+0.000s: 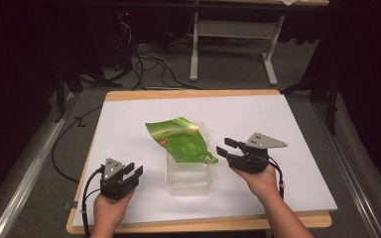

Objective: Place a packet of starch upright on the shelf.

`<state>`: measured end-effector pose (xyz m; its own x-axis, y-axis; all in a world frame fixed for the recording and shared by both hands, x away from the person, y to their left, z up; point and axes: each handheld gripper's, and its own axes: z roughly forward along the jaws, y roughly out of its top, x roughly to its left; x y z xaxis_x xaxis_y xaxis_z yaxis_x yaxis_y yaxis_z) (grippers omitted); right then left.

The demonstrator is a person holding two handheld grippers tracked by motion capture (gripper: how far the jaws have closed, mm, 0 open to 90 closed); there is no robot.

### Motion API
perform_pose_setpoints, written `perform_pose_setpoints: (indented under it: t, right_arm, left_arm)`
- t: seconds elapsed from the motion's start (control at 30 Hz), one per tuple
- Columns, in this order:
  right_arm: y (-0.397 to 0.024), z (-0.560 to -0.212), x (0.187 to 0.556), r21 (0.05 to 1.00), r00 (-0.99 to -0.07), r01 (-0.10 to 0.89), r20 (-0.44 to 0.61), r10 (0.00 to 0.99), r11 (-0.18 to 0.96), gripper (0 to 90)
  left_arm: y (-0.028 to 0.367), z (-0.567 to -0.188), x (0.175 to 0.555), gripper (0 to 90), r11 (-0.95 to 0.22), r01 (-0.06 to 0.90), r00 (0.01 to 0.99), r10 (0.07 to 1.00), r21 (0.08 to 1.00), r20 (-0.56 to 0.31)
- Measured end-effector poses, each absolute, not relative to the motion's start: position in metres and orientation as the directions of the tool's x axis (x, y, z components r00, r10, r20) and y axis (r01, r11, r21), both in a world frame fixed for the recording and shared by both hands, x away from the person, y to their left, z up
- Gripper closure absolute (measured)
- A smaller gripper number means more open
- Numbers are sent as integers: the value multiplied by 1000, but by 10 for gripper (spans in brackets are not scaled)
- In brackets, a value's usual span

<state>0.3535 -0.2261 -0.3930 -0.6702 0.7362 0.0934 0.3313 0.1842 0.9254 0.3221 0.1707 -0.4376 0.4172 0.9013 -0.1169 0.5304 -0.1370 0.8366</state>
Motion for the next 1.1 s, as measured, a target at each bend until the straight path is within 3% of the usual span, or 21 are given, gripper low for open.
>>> perform_pose_setpoints:
  t: [0.23,0.57,1.1]
  right_arm:
    - [-227,-401,359,904,-607,381,88,790,192,603]
    - [-218,-408,359,890,-623,395,76,779,230,711]
    - [-200,-416,358,870,-637,398,34,770,290,843]
  left_arm:
    - [164,-438,332,715,-141,557,414,901,819,-126]
    - [143,-440,351,841,-144,556,422,897,819,-129]
    - [112,-458,362,900,-175,548,458,881,818,-118]
